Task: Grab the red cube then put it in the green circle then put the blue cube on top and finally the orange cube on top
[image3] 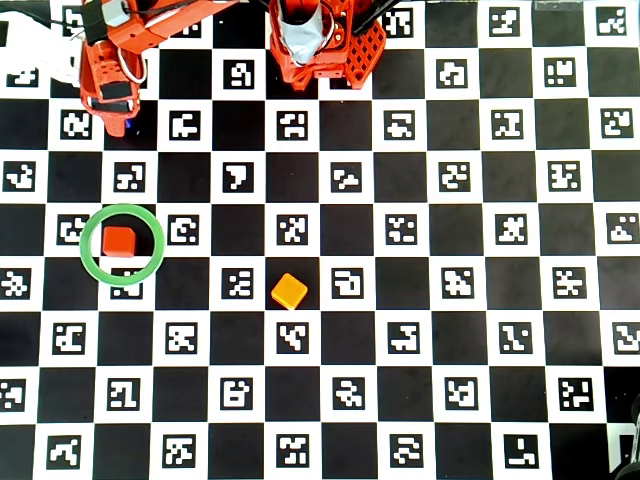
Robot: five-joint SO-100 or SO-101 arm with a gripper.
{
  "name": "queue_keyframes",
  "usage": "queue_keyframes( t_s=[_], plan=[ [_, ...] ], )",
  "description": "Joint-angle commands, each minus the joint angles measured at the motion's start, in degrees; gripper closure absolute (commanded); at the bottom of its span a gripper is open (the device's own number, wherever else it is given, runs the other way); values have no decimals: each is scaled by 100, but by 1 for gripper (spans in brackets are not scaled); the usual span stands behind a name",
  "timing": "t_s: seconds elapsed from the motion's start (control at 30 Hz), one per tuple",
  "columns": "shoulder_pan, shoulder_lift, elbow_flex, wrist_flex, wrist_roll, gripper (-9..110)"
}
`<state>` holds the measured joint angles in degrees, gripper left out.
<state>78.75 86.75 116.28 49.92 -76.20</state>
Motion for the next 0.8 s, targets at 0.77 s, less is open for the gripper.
queue_keyframes(
  t_s=[0.77],
  plan=[
    [-492, 396, -1854, 1679, 633, 94]
  ],
)
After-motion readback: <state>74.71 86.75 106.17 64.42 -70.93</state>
